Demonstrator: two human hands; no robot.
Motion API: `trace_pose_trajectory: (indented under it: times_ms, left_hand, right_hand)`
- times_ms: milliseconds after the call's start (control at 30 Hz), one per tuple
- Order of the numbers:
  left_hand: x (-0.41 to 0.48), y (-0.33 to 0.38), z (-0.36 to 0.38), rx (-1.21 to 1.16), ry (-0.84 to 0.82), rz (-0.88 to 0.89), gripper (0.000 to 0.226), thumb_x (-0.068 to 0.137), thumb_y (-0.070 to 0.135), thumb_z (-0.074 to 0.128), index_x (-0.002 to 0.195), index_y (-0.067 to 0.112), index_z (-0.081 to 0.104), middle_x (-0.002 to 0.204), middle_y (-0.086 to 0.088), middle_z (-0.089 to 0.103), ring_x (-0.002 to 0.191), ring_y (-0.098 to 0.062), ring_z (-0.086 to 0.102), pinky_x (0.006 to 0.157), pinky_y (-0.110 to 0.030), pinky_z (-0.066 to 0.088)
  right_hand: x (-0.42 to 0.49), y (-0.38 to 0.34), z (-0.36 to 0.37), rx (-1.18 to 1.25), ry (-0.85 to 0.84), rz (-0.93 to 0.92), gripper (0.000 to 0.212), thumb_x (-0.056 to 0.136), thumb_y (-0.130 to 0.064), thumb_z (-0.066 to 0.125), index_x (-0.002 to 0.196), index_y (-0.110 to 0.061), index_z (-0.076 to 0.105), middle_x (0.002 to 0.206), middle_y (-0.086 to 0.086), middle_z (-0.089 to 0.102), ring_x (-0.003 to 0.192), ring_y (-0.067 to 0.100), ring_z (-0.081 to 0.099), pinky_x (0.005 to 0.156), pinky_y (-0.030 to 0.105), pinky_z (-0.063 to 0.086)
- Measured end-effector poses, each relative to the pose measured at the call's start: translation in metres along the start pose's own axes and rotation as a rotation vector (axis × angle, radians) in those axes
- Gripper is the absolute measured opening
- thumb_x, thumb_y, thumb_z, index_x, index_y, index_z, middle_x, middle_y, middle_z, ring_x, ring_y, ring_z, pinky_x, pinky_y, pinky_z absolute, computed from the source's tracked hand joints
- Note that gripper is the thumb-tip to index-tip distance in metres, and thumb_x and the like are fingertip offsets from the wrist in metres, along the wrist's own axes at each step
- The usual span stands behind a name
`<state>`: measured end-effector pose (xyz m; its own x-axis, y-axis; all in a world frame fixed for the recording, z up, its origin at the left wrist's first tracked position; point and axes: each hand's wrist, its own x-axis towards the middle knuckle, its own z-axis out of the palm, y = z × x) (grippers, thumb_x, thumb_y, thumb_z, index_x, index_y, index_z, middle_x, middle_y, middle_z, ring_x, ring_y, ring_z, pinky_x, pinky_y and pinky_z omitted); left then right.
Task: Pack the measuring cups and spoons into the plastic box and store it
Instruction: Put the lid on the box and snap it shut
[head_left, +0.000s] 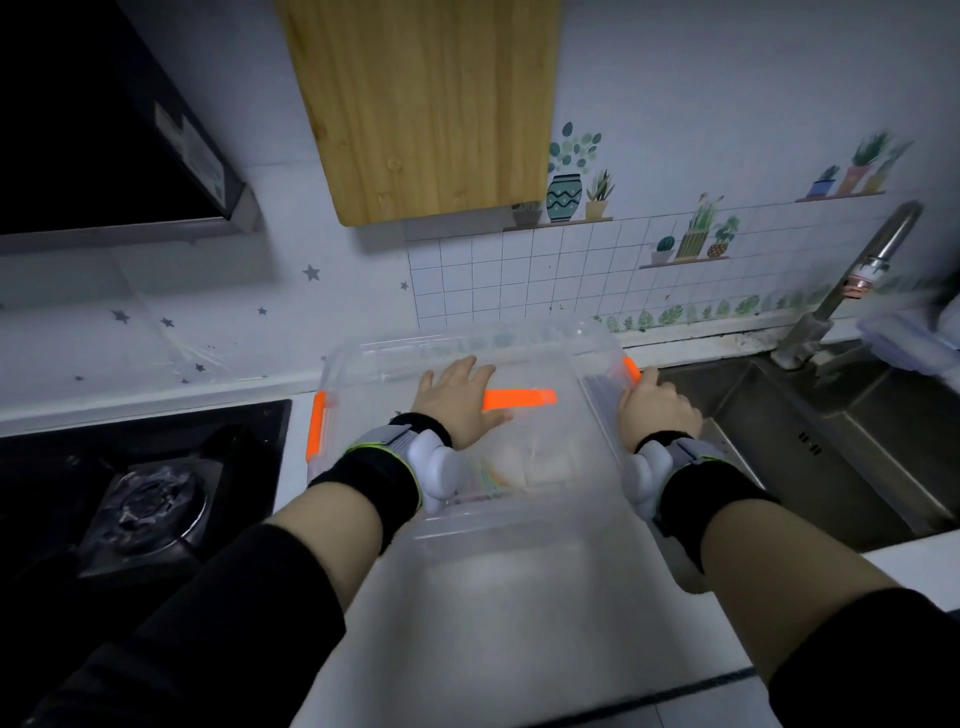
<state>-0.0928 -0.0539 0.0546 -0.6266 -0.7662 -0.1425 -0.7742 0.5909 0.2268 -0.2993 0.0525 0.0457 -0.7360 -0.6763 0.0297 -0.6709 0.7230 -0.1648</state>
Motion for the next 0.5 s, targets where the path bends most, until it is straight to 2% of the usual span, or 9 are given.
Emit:
trace_pose_trajectory:
  times_ms: [233,367,500]
  left_hand:
    - [-0.048,-0.043,-0.008,0.021,0.063,-0.186,0.067,0.093,0.053,0.040,0.147,0.019,0.020,0.157,-0.012,0.014,0.146,-0.025,0.013,0.117,-0.050,0.008]
    - [-0.081,-0.058,-0.005,0.056,0.093,-0.284,0.064,0.094,0.052,0.037,0.145,0.017,0.023,0.155,-0.014,0.016,0.146,-0.025,0.012,0.118,-0.048,0.004]
    - [-0.108,-0.058,0.002,0.010,0.164,-0.349,0.059,0.095,0.048,0.037,0.143,0.016,0.025,0.155,-0.014,0.012,0.146,-0.025,0.007,0.116,-0.051,0.007]
  right_hand:
    - [-0.035,0.001,0.005,0.272,0.048,0.179,0.031,0.096,-0.020,0.037,0.118,0.000,0.043,0.125,0.025,0.052,0.116,0.042,0.051,0.095,0.048,0.040]
    - [-0.056,-0.003,0.009,0.432,0.115,0.290,0.034,0.094,-0.018,0.040,0.122,0.002,0.041,0.130,0.027,0.046,0.121,0.043,0.046,0.098,0.047,0.038]
    - [-0.071,-0.006,0.015,0.657,0.174,0.422,0.053,0.091,-0.015,0.046,0.138,0.002,0.028,0.135,0.029,0.040,0.121,0.043,0.045,0.096,0.045,0.037]
